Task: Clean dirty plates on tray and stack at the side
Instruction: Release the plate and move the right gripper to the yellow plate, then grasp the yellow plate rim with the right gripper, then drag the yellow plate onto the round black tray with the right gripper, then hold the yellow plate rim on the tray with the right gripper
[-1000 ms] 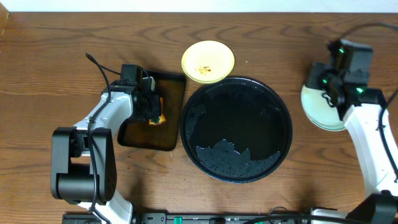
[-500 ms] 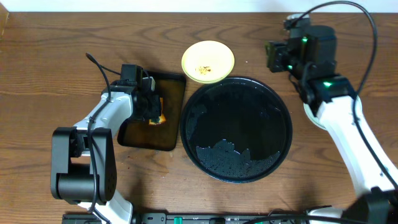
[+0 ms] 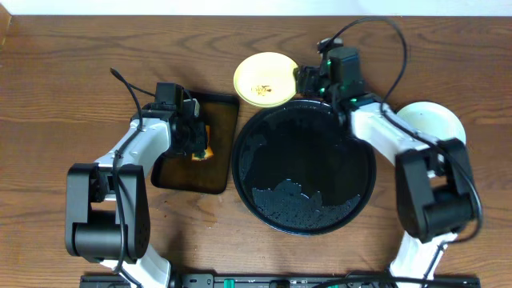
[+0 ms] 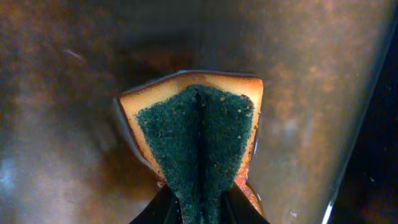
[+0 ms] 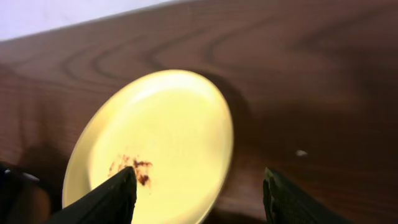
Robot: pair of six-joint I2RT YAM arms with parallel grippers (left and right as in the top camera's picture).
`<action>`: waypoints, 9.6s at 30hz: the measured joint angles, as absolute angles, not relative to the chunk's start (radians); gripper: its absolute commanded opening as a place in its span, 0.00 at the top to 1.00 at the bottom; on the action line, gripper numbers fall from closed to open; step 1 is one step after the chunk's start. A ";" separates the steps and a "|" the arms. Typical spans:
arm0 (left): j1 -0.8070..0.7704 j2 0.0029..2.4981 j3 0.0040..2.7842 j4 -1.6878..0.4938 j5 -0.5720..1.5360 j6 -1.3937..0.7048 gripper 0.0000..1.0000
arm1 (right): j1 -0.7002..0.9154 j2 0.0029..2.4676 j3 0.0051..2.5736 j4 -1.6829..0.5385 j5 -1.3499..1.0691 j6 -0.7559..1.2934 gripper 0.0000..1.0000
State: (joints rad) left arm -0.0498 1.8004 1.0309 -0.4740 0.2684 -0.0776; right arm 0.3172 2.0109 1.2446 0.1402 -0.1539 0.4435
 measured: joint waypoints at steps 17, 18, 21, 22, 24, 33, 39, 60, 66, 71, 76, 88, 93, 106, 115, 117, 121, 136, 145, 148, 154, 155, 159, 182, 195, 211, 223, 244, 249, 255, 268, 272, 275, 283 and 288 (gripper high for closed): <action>-0.050 1.800 1.031 -0.475 0.268 -0.078 0.80 | 0.326 2.136 1.245 0.199 -0.186 0.640 0.64; -0.050 1.800 1.031 -0.475 0.268 -0.078 0.80 | 0.326 2.136 1.245 0.199 -0.191 0.642 0.66; -0.050 1.800 1.031 -0.475 0.268 -0.078 0.80 | 0.326 2.136 1.245 0.199 -0.208 0.651 0.69; -0.050 1.800 1.031 -0.475 0.268 -0.078 0.80 | 0.326 2.136 1.245 0.199 -0.214 0.655 0.71; -0.050 1.800 1.031 -0.475 0.268 -0.078 0.80 | 0.326 2.136 1.245 0.199 -0.220 0.659 0.73; -0.050 1.800 1.031 -0.475 0.268 -0.078 0.80 | 0.326 2.136 1.245 0.200 -0.252 0.698 0.82; -0.050 1.800 1.031 -0.475 0.268 -0.078 0.80 | 0.323 2.136 1.245 0.200 -0.274 0.725 0.86; -0.050 1.800 1.031 -0.476 0.268 -0.078 0.80 | 0.292 2.124 1.250 0.108 -0.368 0.718 0.85; -0.050 1.800 1.031 -0.476 0.269 -0.078 0.80 | 0.292 2.051 1.330 -0.174 -0.307 0.587 0.75; -0.050 1.800 1.031 -0.477 0.268 -0.078 0.80 | 0.292 2.042 1.597 -0.483 -0.249 0.425 0.64; -0.050 1.800 1.031 -0.477 0.269 -0.078 0.80 | 0.292 2.032 1.785 -0.621 -0.192 0.305 0.58; -0.050 1.800 1.031 -0.477 0.269 -0.078 0.80 | 0.299 2.027 1.864 -0.499 -0.121 0.094 0.50; -0.050 1.800 1.031 -0.477 0.270 -0.078 0.80 | 0.323 2.076 1.866 -0.497 -0.106 0.073 0.46; -0.050 1.800 1.031 -0.477 0.271 -0.078 0.80 | 0.402 2.275 1.866 -0.500 -0.052 0.085 0.51; -0.050 1.800 1.031 -0.477 0.272 -0.078 0.80 | 0.402 2.333 1.866 -0.512 -0.028 0.173 0.54; -0.050 1.800 1.031 -0.477 0.272 -0.078 0.80 | 0.402 2.341 1.866 -0.514 -0.028 0.187 0.56; -0.050 1.800 1.031 -0.477 0.272 -0.078 0.80 | 0.402 2.350 1.865 -0.517 -0.026 0.210 0.57; -0.050 1.800 1.031 -0.477 0.272 -0.078 0.80 | 0.402 2.350 1.840 -0.516 -0.026 0.301 0.62; -0.049 1.800 1.031 -0.477 0.272 -0.078 0.80 | 0.402 2.375 1.837 -0.513 -0.026 0.338 0.78; -0.050 1.800 1.031 -0.477 0.272 -0.078 0.80 | 0.402 2.380 1.837 -0.510 -0.023 0.356 0.94; -0.050 1.800 1.031 -0.477 0.272 -0.078 0.80 | 0.402 2.379 1.837 -0.488 -0.019 0.376 0.99; -0.050 1.800 1.031 -0.477 0.272 -0.078 0.80 | 0.400 2.379 1.837 -0.487 -0.018 0.377 0.99; -0.050 1.800 1.031 -0.478 0.272 -0.078 0.80 | 0.400 2.377 1.837 -0.488 -0.012 0.383 0.99; -0.050 1.800 1.031 -0.478 0.272 -0.078 0.80 | 0.390 2.240 1.836 -0.651 0.029 0.421 0.99; -0.049 1.800 1.031 -0.479 0.272 -0.078 0.80 | 0.384 2.101 1.833 -1.125 0.057 0.421 0.99; -0.050 1.800 1.031 -0.480 0.272 -0.078 0.80 | 0.384 2.095 1.763 -1.342 0.099 0.340 0.99; -0.050 1.800 1.031 -0.485 0.275 -0.078 0.80 | 0.384 2.094 1.522 -1.098 0.105 0.333 0.99; -0.050 1.800 1.031 -0.487 0.276 -0.077 0.76 | 0.343 2.073 1.475 -0.968 0.028 0.341 0.87; -0.050 1.800 1.031 -0.493 0.276 -0.077 0.75 | 0.342 2.073 1.463 -0.974 -0.009 0.339 0.73; -0.050 1.800 1.031 -0.493 0.276 -0.077 0.75 | 0.342 2.073 1.462 -0.971 -0.027 0.337 0.80; -0.050 1.800 1.031 -0.496 0.276 -0.078 0.75 | 0.342 2.051 1.457 -0.999 -0.029 0.337 0.78; -0.050 1.800 1.031 -0.496 0.276 -0.078 0.75 | 0.342 1.969 1.443 -1.001 -0.016 0.337 0.78; -0.050 1.800 1.031 -0.496 0.276 -0.077 0.75 | 0.342 1.877 1.408 -0.983 0.003 0.340 0.77; -0.050 1.800 1.031 -0.498 0.279 -0.078 0.75 | 0.342 1.650 1.114 -0.620 0.019 0.340 0.44; -0.050 1.800 1.031 -0.497 0.279 -0.077 0.75 | 0.342 1.636 0.998 -0.390 0.017 0.319 0.43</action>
